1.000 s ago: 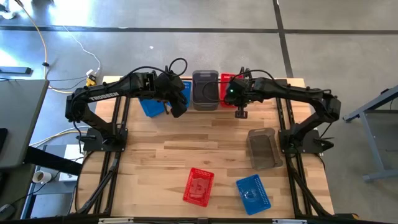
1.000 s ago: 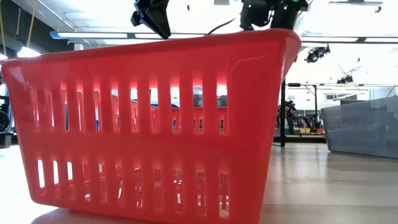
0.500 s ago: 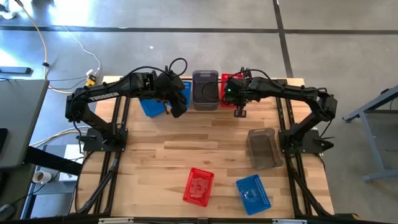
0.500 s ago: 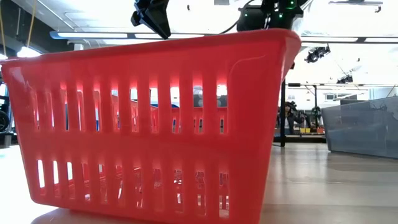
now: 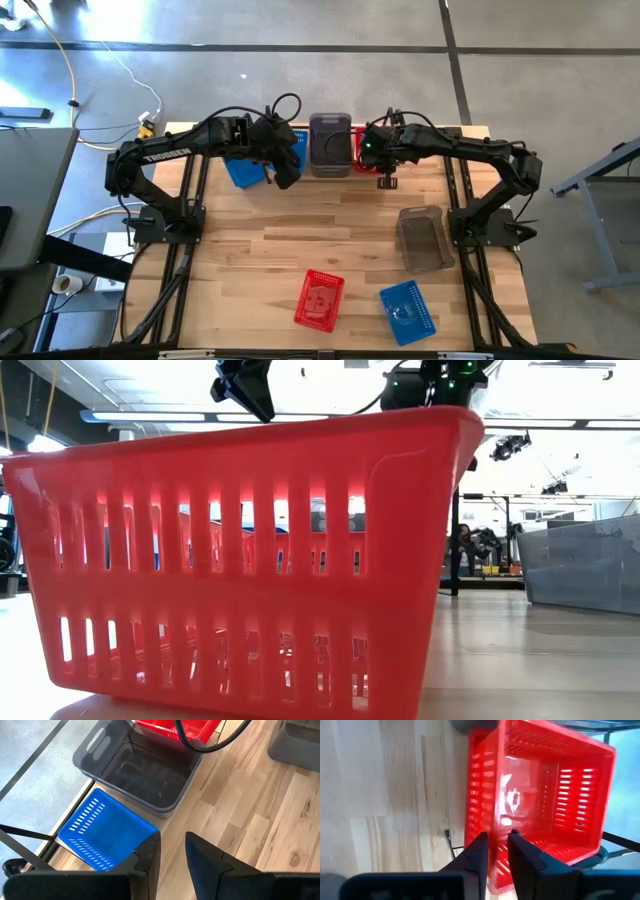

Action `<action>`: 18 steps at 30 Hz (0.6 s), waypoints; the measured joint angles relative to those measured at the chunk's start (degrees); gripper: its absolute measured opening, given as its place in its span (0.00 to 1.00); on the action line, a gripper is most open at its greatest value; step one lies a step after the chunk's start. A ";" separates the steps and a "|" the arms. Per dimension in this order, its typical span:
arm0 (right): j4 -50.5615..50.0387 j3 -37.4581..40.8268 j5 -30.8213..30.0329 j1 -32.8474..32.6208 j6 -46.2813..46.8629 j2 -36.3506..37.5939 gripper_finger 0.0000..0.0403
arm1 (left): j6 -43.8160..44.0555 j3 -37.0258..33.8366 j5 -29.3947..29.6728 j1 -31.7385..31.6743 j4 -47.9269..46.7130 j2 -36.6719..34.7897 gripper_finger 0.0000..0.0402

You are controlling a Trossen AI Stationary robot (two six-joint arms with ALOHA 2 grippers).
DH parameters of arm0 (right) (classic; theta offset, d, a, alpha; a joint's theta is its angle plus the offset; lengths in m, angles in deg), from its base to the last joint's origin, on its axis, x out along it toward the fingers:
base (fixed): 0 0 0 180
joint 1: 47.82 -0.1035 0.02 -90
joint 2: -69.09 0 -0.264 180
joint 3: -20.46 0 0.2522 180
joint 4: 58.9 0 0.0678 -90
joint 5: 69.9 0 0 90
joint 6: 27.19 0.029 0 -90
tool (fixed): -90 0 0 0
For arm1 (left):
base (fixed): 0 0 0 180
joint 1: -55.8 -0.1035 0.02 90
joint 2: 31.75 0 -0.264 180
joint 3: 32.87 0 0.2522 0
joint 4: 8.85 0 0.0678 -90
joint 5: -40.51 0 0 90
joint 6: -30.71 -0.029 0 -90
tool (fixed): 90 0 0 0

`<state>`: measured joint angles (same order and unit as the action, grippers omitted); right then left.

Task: Stack baskets on shelf by color
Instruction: Stack the top red bin on the red bin on the shelf, then stack the bottom blue bin on the blue bin on the shelf

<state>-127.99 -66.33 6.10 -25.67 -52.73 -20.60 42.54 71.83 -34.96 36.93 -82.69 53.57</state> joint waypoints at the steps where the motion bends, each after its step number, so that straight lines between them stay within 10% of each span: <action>1: 0.00 0.00 -0.55 0.00 -0.16 0.00 0.17 | 0.00 0.00 0.02 -0.01 0.02 0.00 0.20; 18: -0.74 -0.02 -5.04 -3.56 1.23 0.09 0.22 | 0.00 0.00 0.02 -0.02 0.02 0.00 0.20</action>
<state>-128.73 -66.36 1.07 -29.23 -51.49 -20.52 42.54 71.83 -34.95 36.91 -82.66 53.57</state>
